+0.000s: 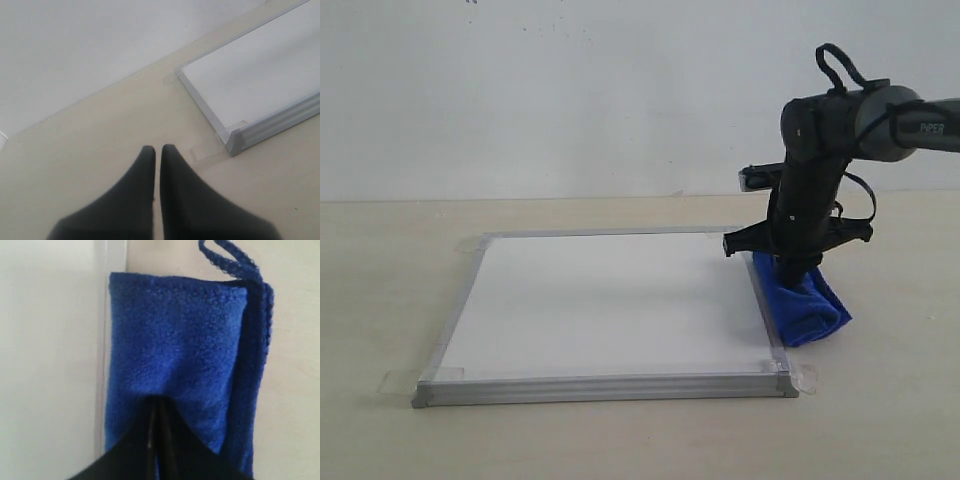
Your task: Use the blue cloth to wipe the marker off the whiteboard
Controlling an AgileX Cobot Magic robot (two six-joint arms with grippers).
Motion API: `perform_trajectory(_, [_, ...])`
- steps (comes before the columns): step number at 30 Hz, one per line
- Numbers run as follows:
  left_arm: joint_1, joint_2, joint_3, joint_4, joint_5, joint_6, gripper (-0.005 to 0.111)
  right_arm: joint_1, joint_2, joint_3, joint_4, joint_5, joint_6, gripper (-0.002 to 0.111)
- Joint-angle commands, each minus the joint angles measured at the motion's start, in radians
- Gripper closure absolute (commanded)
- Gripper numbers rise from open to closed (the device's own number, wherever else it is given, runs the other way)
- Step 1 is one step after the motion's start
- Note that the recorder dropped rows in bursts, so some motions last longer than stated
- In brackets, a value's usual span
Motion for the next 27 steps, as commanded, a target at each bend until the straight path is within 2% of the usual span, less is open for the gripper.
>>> perform_trajectory(1, [0.002, -0.003, 0.003, -0.002, -0.004, 0.005, 0.103, 0.004, -0.065, 0.004, 0.024, 0.005, -0.006, 0.108])
perform_trajectory(10, [0.002, -0.003, 0.003, -0.002, -0.004, 0.005, 0.103, 0.004, -0.083, 0.004, -0.012, 0.090, -0.006, 0.108])
perform_trajectory(17, [0.002, -0.003, 0.003, -0.002, -0.004, 0.005, 0.103, 0.004, -0.177, 0.026, -0.041, 0.112, -0.007, 0.108])
perform_trajectory(21, [0.002, -0.003, 0.003, -0.002, -0.004, 0.005, 0.103, 0.004, -0.293, 0.174, -0.046, 0.030, -0.007, 0.108])
perform_trajectory(27, [0.002, -0.003, 0.003, -0.002, -0.004, 0.005, 0.103, 0.003, -0.557, 0.577, -0.053, -0.269, 0.027, 0.108])
